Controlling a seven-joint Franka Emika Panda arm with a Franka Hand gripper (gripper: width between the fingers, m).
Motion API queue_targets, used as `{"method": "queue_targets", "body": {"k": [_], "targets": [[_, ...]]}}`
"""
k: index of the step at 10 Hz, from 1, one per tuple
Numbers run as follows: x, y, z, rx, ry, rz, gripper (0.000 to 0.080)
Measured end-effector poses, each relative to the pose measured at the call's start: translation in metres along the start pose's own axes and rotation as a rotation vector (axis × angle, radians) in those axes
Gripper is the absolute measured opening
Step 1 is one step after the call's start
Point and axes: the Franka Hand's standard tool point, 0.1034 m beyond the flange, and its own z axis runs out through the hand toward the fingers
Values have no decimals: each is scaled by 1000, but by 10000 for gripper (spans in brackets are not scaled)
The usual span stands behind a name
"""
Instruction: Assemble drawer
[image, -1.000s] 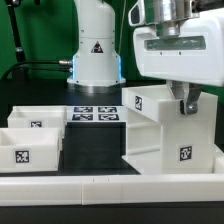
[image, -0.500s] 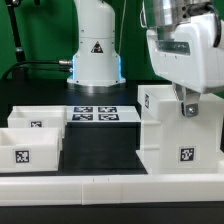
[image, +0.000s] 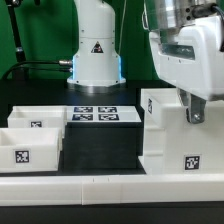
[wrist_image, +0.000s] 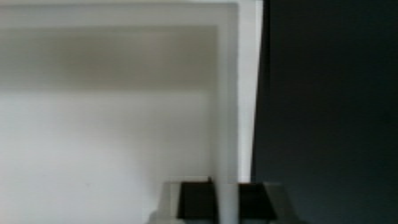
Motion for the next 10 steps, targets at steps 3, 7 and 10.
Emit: {"method": "queue_targets", "body": {"k": [3, 7, 10], "targets": [[-1, -2, 1, -14, -4, 0, 38], [-2, -2, 1, -14, -4, -14, 260], [-3, -2, 2, -14, -4, -23, 570]]}}
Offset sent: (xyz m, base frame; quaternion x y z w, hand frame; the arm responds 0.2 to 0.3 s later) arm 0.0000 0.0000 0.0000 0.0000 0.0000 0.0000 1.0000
